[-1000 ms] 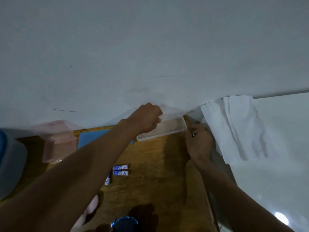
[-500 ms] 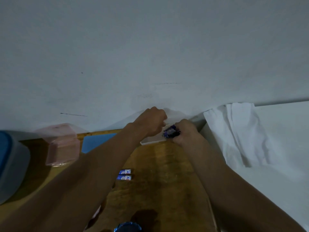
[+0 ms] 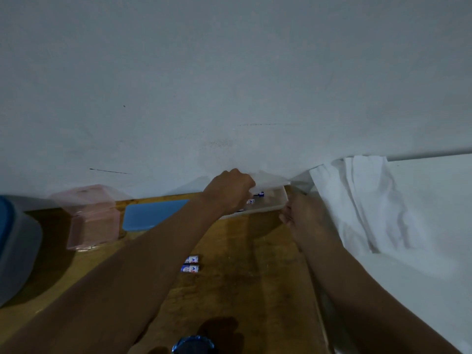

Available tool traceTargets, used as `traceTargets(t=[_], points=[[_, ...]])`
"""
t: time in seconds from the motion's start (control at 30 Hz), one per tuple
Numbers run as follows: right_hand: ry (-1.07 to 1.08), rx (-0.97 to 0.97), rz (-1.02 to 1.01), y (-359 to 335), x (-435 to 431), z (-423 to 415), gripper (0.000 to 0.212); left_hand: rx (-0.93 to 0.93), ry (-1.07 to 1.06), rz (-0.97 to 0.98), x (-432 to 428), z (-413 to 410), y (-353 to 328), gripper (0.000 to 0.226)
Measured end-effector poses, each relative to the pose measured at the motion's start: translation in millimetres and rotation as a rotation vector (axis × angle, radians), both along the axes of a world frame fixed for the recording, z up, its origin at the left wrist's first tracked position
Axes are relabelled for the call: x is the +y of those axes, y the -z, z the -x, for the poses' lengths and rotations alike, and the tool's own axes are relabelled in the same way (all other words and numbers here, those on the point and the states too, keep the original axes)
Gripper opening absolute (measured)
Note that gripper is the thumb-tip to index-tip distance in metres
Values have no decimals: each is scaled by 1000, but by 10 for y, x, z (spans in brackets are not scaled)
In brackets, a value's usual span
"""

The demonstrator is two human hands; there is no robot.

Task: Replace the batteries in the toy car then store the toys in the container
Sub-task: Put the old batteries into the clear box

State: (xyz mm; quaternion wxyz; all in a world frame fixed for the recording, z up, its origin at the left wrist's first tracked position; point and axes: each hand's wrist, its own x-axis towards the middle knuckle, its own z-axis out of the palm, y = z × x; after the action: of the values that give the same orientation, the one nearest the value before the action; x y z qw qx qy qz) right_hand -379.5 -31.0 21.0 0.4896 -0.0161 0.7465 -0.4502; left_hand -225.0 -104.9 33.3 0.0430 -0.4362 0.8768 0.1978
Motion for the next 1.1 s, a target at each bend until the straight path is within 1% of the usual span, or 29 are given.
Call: traceTargets(t=[0.07,0.17,0.2,0.33,0.4,0.53,0.7,0.93,1.03,1.1], points=[[-71,139,22,37,38,51,23,30,7,4,74,-15,39,24],[-168,248,59,55,44,47,38,67,27,31,186,-44,114,35],[-193,278,67,59,42,45,39,67,29,46,212,-54,143,37],[-254,358,11,115,35,60,33,24,55,105,330,-81,246,41],[-257,378,-4,146,50,69,33,28,26,134,378,-112,289,40],[-250,405,9,191,26,87,32,118,-98,120,407,-226,343,38],[-222,383,20,257,8,85,29,231,-99,92,415,-353,393,33],[-240,418,35,325,14,69,23,221,-63,152,431,-365,470,28],[-293,456,31,308,24,73,16,210,-31,168,427,-352,467,26],[-347,482,26,291,39,72,14,200,-58,142,436,-341,452,29]])
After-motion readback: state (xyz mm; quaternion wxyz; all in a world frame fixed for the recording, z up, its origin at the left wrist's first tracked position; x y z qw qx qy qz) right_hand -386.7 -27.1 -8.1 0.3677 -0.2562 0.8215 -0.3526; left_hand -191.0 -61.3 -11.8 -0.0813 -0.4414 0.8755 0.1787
